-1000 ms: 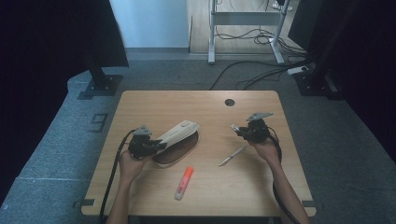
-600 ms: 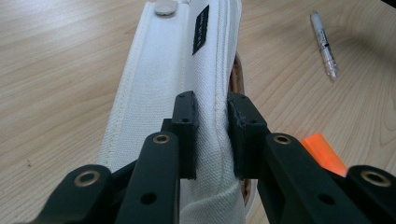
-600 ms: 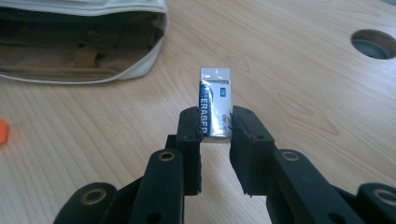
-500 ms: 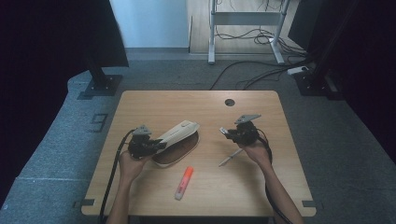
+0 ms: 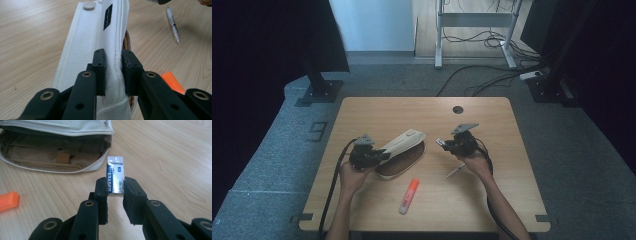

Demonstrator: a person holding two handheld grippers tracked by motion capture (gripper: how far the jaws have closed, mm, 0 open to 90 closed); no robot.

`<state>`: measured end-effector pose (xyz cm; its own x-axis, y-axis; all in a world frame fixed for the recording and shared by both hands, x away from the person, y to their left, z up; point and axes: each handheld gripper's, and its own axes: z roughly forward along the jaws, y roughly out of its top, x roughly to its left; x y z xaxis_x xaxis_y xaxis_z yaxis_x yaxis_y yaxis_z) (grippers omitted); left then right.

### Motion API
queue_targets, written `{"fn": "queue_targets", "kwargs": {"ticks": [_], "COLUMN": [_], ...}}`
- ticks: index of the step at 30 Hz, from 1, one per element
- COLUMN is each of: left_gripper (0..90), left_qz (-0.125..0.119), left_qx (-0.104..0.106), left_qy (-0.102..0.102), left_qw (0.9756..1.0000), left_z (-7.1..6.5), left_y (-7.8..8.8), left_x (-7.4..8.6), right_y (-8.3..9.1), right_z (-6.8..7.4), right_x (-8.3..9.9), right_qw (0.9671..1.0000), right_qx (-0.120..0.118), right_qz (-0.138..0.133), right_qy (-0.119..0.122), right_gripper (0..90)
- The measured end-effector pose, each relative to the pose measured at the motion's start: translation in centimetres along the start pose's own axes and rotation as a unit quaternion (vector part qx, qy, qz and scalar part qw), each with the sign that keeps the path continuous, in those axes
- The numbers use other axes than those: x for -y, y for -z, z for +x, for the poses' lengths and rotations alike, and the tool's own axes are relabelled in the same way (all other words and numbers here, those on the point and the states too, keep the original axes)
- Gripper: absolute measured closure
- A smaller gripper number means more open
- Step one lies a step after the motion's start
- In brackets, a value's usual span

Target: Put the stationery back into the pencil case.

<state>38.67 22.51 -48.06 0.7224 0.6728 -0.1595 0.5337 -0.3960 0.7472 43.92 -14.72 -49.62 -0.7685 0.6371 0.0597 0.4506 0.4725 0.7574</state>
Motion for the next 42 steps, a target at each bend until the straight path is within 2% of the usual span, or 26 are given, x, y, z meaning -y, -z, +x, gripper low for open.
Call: {"fn": "queue_targets", "kwargs": {"ticks": [19,27,33,42], "left_gripper": [74.5,74.5,74.4,74.3], "left_qz": [-0.003,-0.004,-0.003,-0.001], "left_qx": [0.003,0.004,0.005,0.011], "left_qy": [0.003,0.002,0.000,-0.004], "left_qw": [1.0000,1.0000,1.0000,0.9999], "left_z": [-0.2,-0.3,-0.4,-0.6], "left_y": [0.0,0.0,0.0,-0.1], "left_x": [-0.1,-0.1,-0.1,-0.2], "right_y": [-4.0,-5.7,-6.7,-8.4], "right_z": [2.5,3.1,3.6,3.9], "right_x": [-1.8,-2.1,-2.4,-2.7], "right_qw": [0.9993,0.9990,0.9989,0.9991], "right_qx": [-0.025,-0.031,-0.033,-0.023], "right_qz": [0.015,0.024,0.026,0.029], "right_qy": [0.024,0.022,0.022,0.020], "right_gripper": [71.8,71.8,71.8,71.8]}}
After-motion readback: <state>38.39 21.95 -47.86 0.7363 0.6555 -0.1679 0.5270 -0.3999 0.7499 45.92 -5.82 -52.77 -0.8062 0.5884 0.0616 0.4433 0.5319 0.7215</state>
